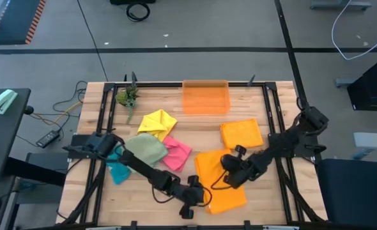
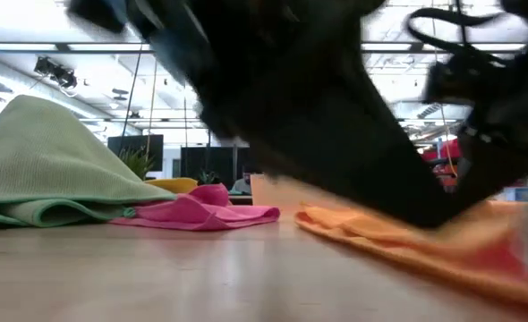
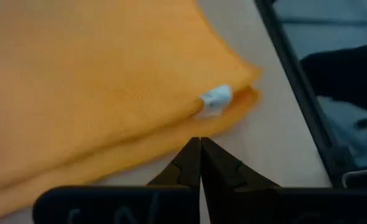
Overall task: Fold microfiber towels
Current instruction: Fold the left orange microfiber cloth
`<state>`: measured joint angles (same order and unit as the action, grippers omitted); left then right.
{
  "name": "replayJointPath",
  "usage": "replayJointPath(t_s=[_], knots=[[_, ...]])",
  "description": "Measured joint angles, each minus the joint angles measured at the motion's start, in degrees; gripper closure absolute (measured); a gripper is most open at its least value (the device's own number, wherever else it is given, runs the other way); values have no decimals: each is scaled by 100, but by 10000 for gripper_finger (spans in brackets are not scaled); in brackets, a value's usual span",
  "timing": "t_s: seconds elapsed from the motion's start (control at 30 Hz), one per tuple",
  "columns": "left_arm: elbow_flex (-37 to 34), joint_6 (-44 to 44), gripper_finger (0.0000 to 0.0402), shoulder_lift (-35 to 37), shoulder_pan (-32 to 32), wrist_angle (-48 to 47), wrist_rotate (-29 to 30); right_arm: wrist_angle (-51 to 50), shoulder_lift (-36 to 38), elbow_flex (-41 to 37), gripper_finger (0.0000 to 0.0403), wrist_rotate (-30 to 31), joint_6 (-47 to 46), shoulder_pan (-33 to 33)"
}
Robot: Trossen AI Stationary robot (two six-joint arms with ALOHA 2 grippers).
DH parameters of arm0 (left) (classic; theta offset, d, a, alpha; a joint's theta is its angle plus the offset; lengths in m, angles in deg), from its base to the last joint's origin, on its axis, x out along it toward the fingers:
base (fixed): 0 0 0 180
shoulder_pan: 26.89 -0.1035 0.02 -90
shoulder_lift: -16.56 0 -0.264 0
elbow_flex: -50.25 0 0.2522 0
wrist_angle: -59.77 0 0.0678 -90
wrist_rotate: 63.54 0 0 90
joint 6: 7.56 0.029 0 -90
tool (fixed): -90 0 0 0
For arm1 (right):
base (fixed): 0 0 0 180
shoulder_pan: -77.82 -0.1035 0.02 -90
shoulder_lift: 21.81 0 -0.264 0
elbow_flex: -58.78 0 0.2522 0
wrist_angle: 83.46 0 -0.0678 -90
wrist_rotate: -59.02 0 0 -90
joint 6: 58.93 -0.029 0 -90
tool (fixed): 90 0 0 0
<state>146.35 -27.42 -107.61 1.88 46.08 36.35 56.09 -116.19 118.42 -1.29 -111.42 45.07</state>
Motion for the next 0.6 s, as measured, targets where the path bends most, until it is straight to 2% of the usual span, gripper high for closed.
replayJointPath(t_s=[0.13,0.23,0.33,0.43,0.6], knots=[[420,326,396,460,-212,-1717,988,-389,283,316,402,-498,6,-148],[496,580,390,642,-450,-2180,1250,-254,495,381,402,-706,-313,-580],[439,675,393,666,-775,-2341,1164,413,430,335,402,-547,-775,-1150],[185,555,396,538,-1171,-2251,572,1341,1,338,402,-61,-1033,-1675],[-115,631,392,520,-1588,-1684,-80,2768,-684,337,402,380,-1411,-2120]])
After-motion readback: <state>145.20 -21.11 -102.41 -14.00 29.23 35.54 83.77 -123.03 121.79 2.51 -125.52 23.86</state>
